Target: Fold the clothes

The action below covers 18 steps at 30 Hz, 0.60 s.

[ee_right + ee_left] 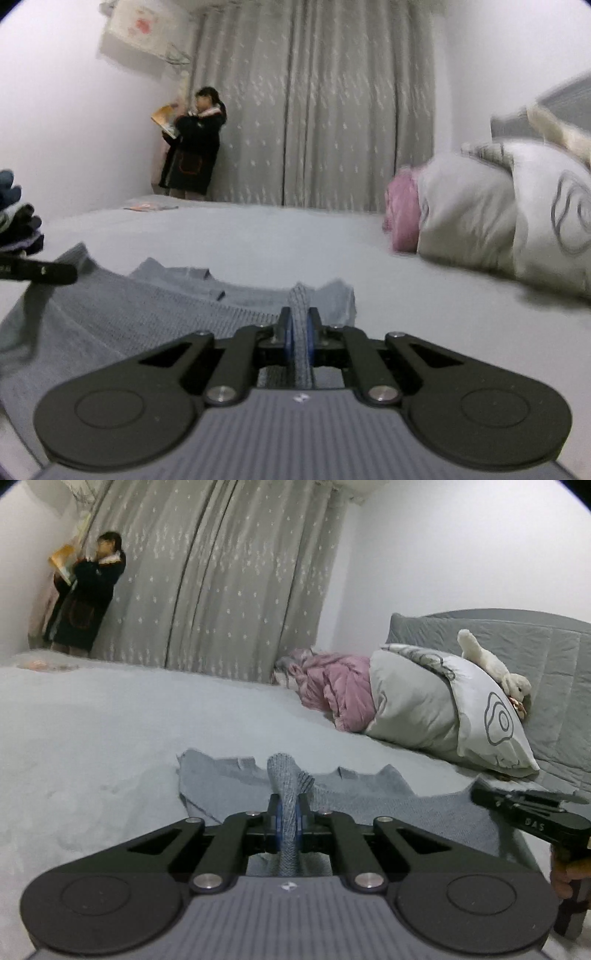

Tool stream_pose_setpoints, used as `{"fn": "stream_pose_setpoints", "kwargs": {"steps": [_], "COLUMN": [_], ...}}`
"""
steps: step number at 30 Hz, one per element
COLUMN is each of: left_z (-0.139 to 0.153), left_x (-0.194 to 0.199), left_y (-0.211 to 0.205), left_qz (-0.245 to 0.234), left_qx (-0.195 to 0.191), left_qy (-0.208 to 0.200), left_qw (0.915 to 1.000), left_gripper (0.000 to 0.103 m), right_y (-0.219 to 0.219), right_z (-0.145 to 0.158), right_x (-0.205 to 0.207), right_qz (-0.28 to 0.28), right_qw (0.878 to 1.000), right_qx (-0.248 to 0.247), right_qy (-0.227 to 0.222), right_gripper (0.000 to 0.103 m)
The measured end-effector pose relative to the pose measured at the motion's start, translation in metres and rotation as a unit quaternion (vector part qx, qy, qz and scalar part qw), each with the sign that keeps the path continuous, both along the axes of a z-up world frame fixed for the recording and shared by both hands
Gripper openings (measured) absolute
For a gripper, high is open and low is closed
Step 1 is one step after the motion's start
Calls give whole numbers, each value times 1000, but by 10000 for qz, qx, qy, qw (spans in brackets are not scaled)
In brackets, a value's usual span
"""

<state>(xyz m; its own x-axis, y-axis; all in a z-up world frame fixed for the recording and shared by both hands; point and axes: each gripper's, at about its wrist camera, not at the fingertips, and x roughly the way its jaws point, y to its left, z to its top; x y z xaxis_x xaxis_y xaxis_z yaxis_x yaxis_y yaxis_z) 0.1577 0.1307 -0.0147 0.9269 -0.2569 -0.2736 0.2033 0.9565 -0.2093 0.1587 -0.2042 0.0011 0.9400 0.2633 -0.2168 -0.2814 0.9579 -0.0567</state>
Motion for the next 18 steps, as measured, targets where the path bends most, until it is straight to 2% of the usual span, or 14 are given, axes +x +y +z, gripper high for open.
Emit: {"fn": "stream_pose_setpoints", "kwargs": {"steps": [3, 6, 7, 8, 9, 10, 12, 15, 16, 18], "left_z": [-5, -12, -20, -23, -21, -18, -9, 0, 4, 8], "left_x": [6, 15, 28, 31, 30, 28, 25, 19, 14, 7], "left_y": [-2, -5, -9, -11, -12, -13, -12, -4, 3, 9], "left_qz": [152, 317, 445, 530, 549, 573, 707, 760, 703, 515], "left_qx": [29, 102, 182, 238, 282, 320, 322, 120, -50, -270], "left_qy": [239, 605, 1142, 1297, 1276, 1266, 1410, 1709, 2045, 2455], "left_qw": [9996, 9976, 9923, 9898, 9899, 9898, 9870, 9823, 9763, 9677], "left_gripper": [6, 9, 13, 15, 18, 30, 45, 48, 48, 52], "right_y": [4, 9, 12, 13, 13, 11, 6, -6, -12, -23], "right_z": [3, -5, -10, -13, -15, -14, -9, 0, 4, 9], "right_x": [1, 13, 19, 23, 25, 26, 24, 22, 21, 14], "right_qz": [-67, -132, -160, -193, -225, -250, -284, -290, -287, -270], "right_qw": [9999, 9991, 9976, 9963, 9954, 9949, 9946, 9920, 9897, 9822], "right_qx": [-64, -288, -391, -442, -460, -447, -380, -144, 27, 410], "right_qy": [-54, 296, 548, 714, 809, 867, 918, 1220, 1405, 1814], "right_gripper": [5, 6, 10, 11, 19, 35, 53, 56, 56, 57]}}
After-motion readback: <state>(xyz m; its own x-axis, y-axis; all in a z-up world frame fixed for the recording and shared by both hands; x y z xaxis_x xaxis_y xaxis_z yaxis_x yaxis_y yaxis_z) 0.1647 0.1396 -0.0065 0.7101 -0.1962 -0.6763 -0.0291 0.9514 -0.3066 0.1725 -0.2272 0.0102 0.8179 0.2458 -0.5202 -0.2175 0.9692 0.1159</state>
